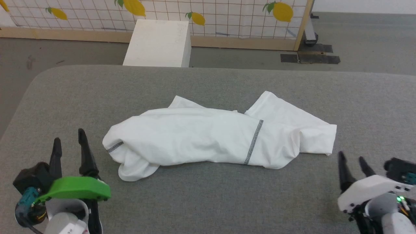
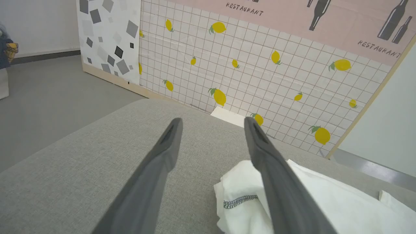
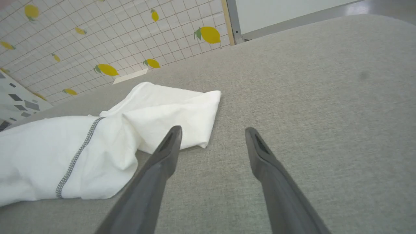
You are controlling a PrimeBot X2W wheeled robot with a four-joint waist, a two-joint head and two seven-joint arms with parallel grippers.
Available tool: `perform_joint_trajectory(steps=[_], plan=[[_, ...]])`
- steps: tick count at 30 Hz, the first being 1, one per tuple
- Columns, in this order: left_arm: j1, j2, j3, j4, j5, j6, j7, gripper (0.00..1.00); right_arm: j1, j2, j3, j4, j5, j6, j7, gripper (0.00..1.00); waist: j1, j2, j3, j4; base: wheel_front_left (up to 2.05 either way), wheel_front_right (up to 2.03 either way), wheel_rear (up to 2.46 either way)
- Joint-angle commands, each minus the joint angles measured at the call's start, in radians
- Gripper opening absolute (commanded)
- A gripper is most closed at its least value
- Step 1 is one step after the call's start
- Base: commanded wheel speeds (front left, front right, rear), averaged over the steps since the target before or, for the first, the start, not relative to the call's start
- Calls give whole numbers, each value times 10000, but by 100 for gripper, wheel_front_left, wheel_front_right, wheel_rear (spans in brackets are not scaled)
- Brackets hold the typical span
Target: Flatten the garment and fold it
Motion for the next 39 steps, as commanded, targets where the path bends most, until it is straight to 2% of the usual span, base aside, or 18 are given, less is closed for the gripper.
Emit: perform_joint_trajectory(steps=[1, 5, 9, 17, 18, 19, 22, 27, 31, 34, 36, 39], plan=[[314, -78, 0, -94, 298, 15, -102, 100, -43, 10, 484, -80, -61, -15, 433, 100, 0, 0, 38, 78, 0, 0, 0], [760, -458, 129, -487, 955, -62, -153, 100, -441, 10, 1674, -77, -174, -15, 2092, 100, 0, 0, 124, 191, 0, 0, 0], [1043, -900, 127, -648, 1402, -295, -157, 100, -1301, 10, 2167, 204, -853, -15, 3642, 100, 0, 0, 319, 397, 0, 0, 0], [685, -1340, 237, -451, 1741, -799, -159, 100, -2533, 11, 2529, 1597, -1949, -15, 4984, 100, 0, 0, 659, 882, 0, 0, 0], [664, -1373, 268, -438, 1752, -833, -159, 100, -2585, 11, 2532, 1688, -1883, -15, 4982, 30, 0, 0, 682, 895, 0, 0, 0], [645, -1405, 312, -428, 1771, -872, -159, 100, -2638, 11, 2552, 1722, -1813, -15, 4868, 0, 0, 0, 701, 890, 0, 0, 0], [638, -1475, 463, -380, 1789, -987, -159, 100, -2598, 11, 2294, 1534, -1398, -15, 4378, 0, 0, 0, 691, 766, 0, 0, 0], [630, -1555, 637, -381, 1838, -1087, -159, 100, -1685, 11, 941, 216, -536, -15, 3784, 0, 0, 0, 557, 511, 0, 0, 0], [612, -1593, 695, -416, 1893, -1137, -160, 100, -148, 11, -534, -1394, -592, -15, 4422, 0, 0, 0, 453, 297, 0, 0, 0], [615, -1609, 722, -417, 1929, -1170, -160, 100, 907, 11, -2042, -2433, -884, -15, 4945, 0, 0, 0, 416, 125, 0, 0, 0], [626, -1615, 751, -389, 1945, -1187, -160, 100, 1293, 11, -2863, -2606, -899, -15, 5244, 0, 0, 0, 399, 12, 0, 0, 0], [612, -1623, 722, -279, 1927, -1226, -160, 100, 1517, 11, -3519, -2435, -928, -15, 5362, 0, 0, 0, 405, -80, 0, 0, 0]])
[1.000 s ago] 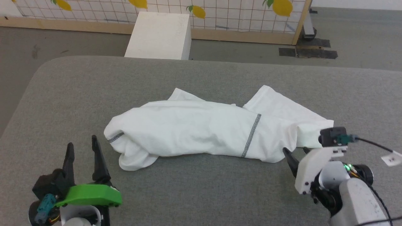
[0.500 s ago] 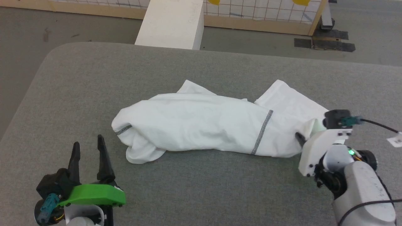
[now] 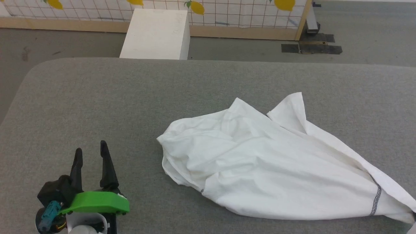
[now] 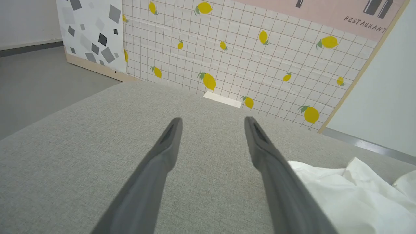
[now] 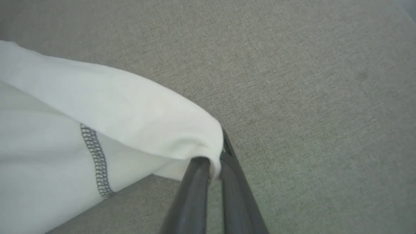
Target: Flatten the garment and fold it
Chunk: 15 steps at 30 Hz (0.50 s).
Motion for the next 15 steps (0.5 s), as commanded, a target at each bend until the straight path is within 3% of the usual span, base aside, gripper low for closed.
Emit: perform_joint_trajectory(steps=[1, 2, 9, 12, 15], plan=[[-170, -41, -17, 88, 90, -67, -45, 100, -91, 3, -23, 131, 187, -15, -182, 42, 0, 0, -24, -100, 0, 0, 0], [-168, -43, -19, 129, 70, -70, -45, 100, -146, 3, 3, 187, 292, -15, -390, 100, 0, 0, -33, -141, 0, 0, 0], [-436, -52, -250, 403, -440, -169, 92, 100, -1001, 3, 57, 216, 2019, -15, -3388, 100, 0, 0, -181, -329, 0, 0, 0], [-1230, -53, -753, 319, -631, -401, 921, 100, -1186, 3, 15, 113, 2017, -15, -4189, 100, 0, 0, -189, -363, 0, 0, 0], [-2535, 23, -1650, 442, -567, -734, 2736, 100, -1357, 3, 209, 150, 2027, -15, -4384, 100, 0, 0, -58, -447, 0, 0, 0]])
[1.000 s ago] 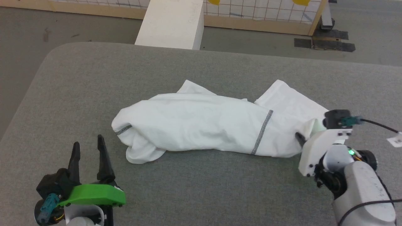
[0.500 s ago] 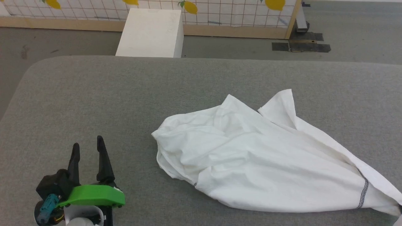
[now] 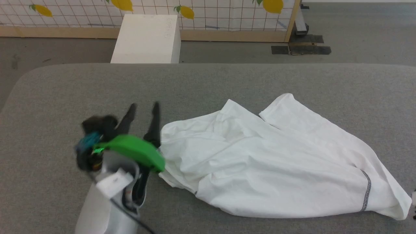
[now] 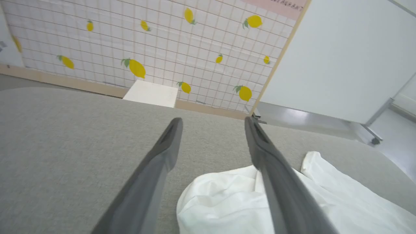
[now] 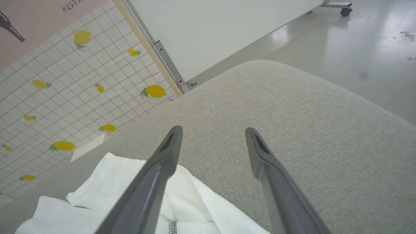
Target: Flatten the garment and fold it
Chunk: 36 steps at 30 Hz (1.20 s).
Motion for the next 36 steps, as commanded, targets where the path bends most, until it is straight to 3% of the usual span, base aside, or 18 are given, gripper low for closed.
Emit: perform_joint_trajectory(steps=[1, 7, 10, 18, 19, 20, 23, 27, 36], plan=[[-752, 6, -377, 147, -3, -156, 816, 100, -211, 7, 164, 24, 27, -15, -42, 100, 0, -1, 134, -76, 0, 0, 0], [-3362, -11, -2423, 1877, 128, -549, 5412, 100, -464, 7, 883, 397, 330, -15, -69, 100, 0, -1, 691, -591, 0, 0, 0], [-3851, -27, -3323, 2759, 42, -710, 7095, 100, -517, 7, 1133, 612, 426, -15, -178, 100, 0, -1, 967, -900, 0, 0, 0], [-3896, 393, -4484, 4430, 69, -849, 8764, 100, -552, 7, 1469, 1132, 551, -15, -569, 100, 0, -1, 1557, -1549, 0, 0, 0], [-3861, 414, -4506, 4479, -5, -854, 8808, 45, -544, 7, 1483, 1170, 550, -15, -605, 100, 0, -1, 1574, -1560, 0, 0, 0], [-3841, 456, -4522, 4493, -58, -859, 8753, 0, -538, 7, 1512, 1212, 550, -15, -649, 100, 0, -1, 1598, -1574, 0, 0, 0], [-3903, 594, -4397, 4453, -156, -841, 8313, 0, -586, 7, 1633, 1360, 587, -15, -742, 100, 0, -1, 1628, -1601, 0, 0, 0], [-4407, 863, -3939, 4235, 146, -441, 6580, 0, -765, 7, 1936, 1557, 628, -15, -860, 100, 0, -1, 1631, -1734, 0, 0, 0], [-6963, 1715, -3188, 4665, 996, 69, 3645, 0, -1360, 7, 2660, 1557, 661, -15, -960, 100, 0, -1, 2229, -2409, 0, 0, 0]])
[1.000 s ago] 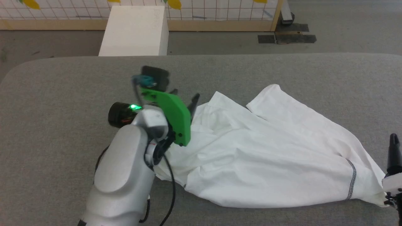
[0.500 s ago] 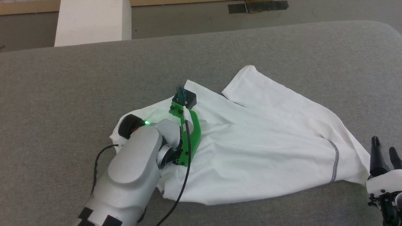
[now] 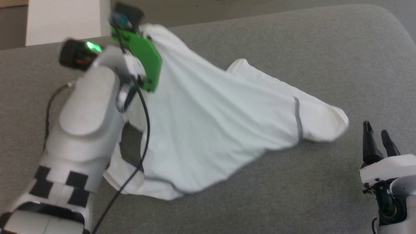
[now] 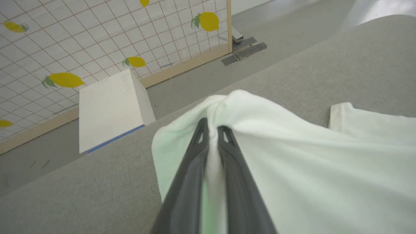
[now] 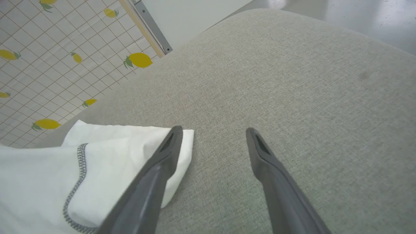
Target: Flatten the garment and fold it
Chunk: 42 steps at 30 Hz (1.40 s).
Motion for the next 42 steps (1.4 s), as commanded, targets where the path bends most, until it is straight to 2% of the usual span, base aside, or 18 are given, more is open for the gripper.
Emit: perform_joint_trajectory(steps=[1, 7, 8, 9, 14, 19, 22, 25, 29, 35, 38, 42], plan=[[-397, 86, 73, 109, 78, 84, -340, 0, -187, -1, 72, -31, 101, -15, -96, 100, 0, -1, 335, -312, 0, 0, 0], [-1313, -52, 324, 844, 152, 270, -2217, 0, -276, -1, 284, 118, 232, -15, -283, 100, 0, -1, 661, -527, 0, 0, 0], [-1261, -190, 372, 1232, -15, 255, -2079, 42, -274, -1, 315, 177, 245, -15, -313, 100, 0, -1, 665, -512, 0, 0, 0], [-1244, -282, 329, 1481, -89, 160, -1973, 100, -269, -1, 330, 217, 256, -15, -334, 100, 0, -1, 664, -476, 0, 0, 0], [-1149, -678, 613, 2120, -632, 19, -2601, 100, -205, -1, 325, 319, 229, -15, -390, 100, 0, -1, 417, 34, 0, 0, 0], [-544, -818, 1267, 1814, -1370, -181, -4256, 100, -35, -1, 256, 277, 86, -15, -307, 100, 0, -1, -225, 781, 0, 0, 0], [247, -730, 1778, 1387, -1812, -132, -5120, 100, 101, -1, 318, 221, 68, -15, -202, 100, 0, -1, -613, 1159, 0, 0, 0], [1485, -618, 2198, 783, -2166, 71, -5585, 100, 280, -1, 401, 149, 71, -15, -68, 100, 0, -1, -979, 1522, 0, 0, 0], [3603, -593, 2786, -370, -2651, 554, -5850, 100, 618, -1, 447, -4, 10, -15, 134, 100, 0, -1, -1381, 1971, 0, 0, 0], [6648, -689, 3181, -2321, -2733, 1183, -6152, 100, 1097, -1, 441, -146, -163, -15, 564, 100, 0, -1, -1764, 2353, 0, 0, 0], [7758, -874, 3370, -3010, -2844, 1389, -6226, 100, 1132, -1, 470, -214, -378, -15, 880, 100, 0, -1, -1837, 2421, 0, 0, 0], [8562, -1063, 3433, -3635, -3010, 1577, -6215, 100, 649, -1, 428, -145, -1079, -15, 1862, 100, 0, -1, -1862, 2477, 0, 0, 0]])
